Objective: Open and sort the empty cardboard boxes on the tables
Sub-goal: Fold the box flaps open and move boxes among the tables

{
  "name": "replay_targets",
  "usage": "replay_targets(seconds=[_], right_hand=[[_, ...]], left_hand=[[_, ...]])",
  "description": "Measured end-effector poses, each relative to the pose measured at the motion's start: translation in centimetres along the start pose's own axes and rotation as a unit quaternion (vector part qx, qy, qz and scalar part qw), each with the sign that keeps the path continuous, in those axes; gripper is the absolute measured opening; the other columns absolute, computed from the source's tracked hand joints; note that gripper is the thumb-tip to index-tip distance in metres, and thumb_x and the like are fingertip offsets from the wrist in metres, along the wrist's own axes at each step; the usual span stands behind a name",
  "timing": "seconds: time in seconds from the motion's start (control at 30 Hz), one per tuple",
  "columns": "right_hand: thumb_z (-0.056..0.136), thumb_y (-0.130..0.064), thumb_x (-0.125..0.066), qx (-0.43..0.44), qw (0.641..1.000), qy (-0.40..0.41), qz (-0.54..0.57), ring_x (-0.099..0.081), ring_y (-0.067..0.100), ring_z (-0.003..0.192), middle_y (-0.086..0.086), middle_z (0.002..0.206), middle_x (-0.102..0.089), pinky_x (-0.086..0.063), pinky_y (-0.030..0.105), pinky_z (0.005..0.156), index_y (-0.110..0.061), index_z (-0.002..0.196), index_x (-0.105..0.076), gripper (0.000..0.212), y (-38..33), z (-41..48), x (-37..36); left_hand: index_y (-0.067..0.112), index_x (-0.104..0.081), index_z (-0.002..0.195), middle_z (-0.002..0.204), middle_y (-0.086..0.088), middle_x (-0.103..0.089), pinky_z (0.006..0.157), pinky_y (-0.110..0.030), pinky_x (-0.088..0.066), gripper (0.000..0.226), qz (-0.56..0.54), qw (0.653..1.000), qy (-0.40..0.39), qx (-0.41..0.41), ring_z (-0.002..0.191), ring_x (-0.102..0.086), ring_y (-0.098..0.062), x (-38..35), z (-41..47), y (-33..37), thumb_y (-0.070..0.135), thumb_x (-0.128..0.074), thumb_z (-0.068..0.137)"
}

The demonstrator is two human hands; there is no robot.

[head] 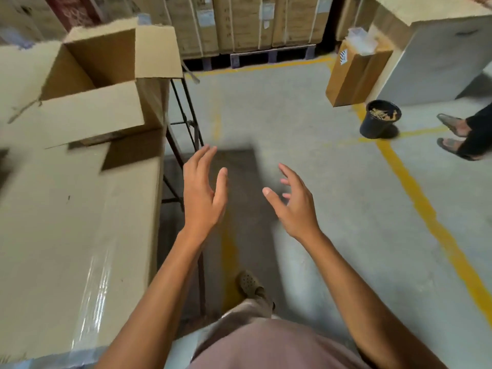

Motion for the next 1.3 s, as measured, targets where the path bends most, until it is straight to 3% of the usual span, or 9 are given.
replay_targets(seconds=[0.1,0.23,0.37,0.53,0.8,0.97,1.13,1.23,1.3], right_hand=[[0.086,-0.047,-0.063,0.035,0.999,-0.026,0.013,-0.053,0.009,0.123,-0.007,0.143,-0.05,-0.052,0.037,0.095,-0.025,0.148,-0.043,0.068,-2.1,6.6,-2.6],[0.088,-0.045,-0.063,0.099,0.993,-0.062,0.013,-0.052,0.008,0.121,-0.006,0.143,-0.05,-0.053,0.034,0.093,-0.024,0.147,-0.044,0.066,-6.0,14.3,-5.3],[0.094,-0.034,-0.066,0.138,0.986,-0.092,0.024,-0.049,0.008,0.124,-0.004,0.147,-0.048,-0.052,0.039,0.097,-0.023,0.147,-0.043,0.059,-9.6,20.4,-8.2],[0.091,-0.044,-0.062,0.191,0.973,-0.132,0.009,-0.05,0.016,0.127,0.0,0.144,-0.05,-0.05,0.047,0.1,-0.021,0.147,-0.045,0.062,-13.3,27.6,-12.7],[0.093,-0.038,-0.063,0.236,0.956,-0.172,-0.025,-0.046,0.021,0.135,0.005,0.145,-0.052,-0.04,0.04,0.112,-0.016,0.138,-0.055,0.05,-17.4,39.2,-20.5],[0.092,-0.04,-0.062,0.259,0.936,-0.226,-0.074,-0.039,0.025,0.139,0.008,0.15,-0.046,-0.033,0.038,0.113,-0.014,0.142,-0.051,0.058,-19.1,46.8,-26.3],[0.087,-0.059,-0.057,0.142,0.927,-0.304,-0.169,-0.021,0.037,0.147,0.012,0.161,-0.021,-0.025,0.056,0.116,-0.021,0.155,-0.022,0.085,-19.8,53.0,-31.9],[0.09,-0.064,-0.05,0.113,0.902,-0.367,-0.199,-0.008,0.039,0.15,0.011,0.165,-0.008,-0.019,0.064,0.115,-0.024,0.158,-0.009,0.089,-18.5,53.0,-34.6],[0.095,-0.063,-0.041,0.103,0.894,-0.399,-0.178,0.0,0.039,0.151,0.01,0.167,0.004,-0.016,0.062,0.115,-0.028,0.159,0.007,0.087,-17.0,52.1,-35.9]], left_hand=[[-0.001,-0.058,0.128,0.127,-0.015,-0.06,0.103,-0.037,-0.043,0.034,0.034,0.995,0.088,-0.028,0.119,-0.053,-0.026,1.2,5.5,-1.5,0.011,-0.055,0.096],[0.0,-0.061,0.125,0.123,-0.015,-0.062,0.099,-0.036,-0.045,0.032,0.088,0.984,0.15,-0.035,0.116,-0.054,-0.025,3.1,11.6,-3.4,0.011,-0.055,0.096],[0.003,-0.061,0.125,0.124,-0.013,-0.061,0.102,-0.021,-0.036,0.033,0.137,0.974,0.177,0.01,0.118,-0.05,-0.022,5.6,16.2,-6.2,0.017,-0.053,0.096],[0.009,-0.062,0.126,0.128,-0.008,-0.059,0.102,-0.009,-0.025,0.034,0.194,0.957,0.19,0.097,0.123,-0.047,-0.02,8.2,20.1,-10.8,0.022,-0.053,0.096],[0.006,-0.067,0.117,0.122,-0.014,-0.061,0.1,-0.027,-0.032,0.035,0.261,0.92,0.228,0.183,0.121,-0.048,-0.03,11.7,26.3,-17.8,0.025,-0.051,0.092],[0.009,-0.066,0.117,0.123,-0.015,-0.058,0.102,-0.041,-0.036,0.045,0.293,0.87,0.254,0.306,0.123,-0.045,-0.032,14.4,30.1,-23.9,0.035,-0.046,0.086],[0.008,-0.059,0.127,0.131,-0.02,-0.055,0.102,-0.052,-0.038,0.042,0.341,0.787,0.245,0.451,0.127,-0.044,-0.038,18.6,31.3,-29.2,0.031,-0.053,0.092],[0.005,-0.058,0.123,0.124,-0.022,-0.06,0.093,-0.049,-0.045,0.041,0.371,0.733,0.196,0.535,0.117,-0.055,-0.042,19.2,30.5,-31.3,0.034,-0.055,0.093],[0.009,-0.054,0.13,0.128,-0.02,-0.059,0.092,-0.047,-0.048,0.048,0.408,0.714,0.137,0.552,0.116,-0.057,-0.041,18.4,30.5,-31.8,0.041,-0.054,0.094]])
Point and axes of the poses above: each hand's wrist, its own z-axis towards the middle knuckle, its own x-axis out of the back of the hand, y = z × x, the point moved 4 cm from there along z, towards the middle knuckle
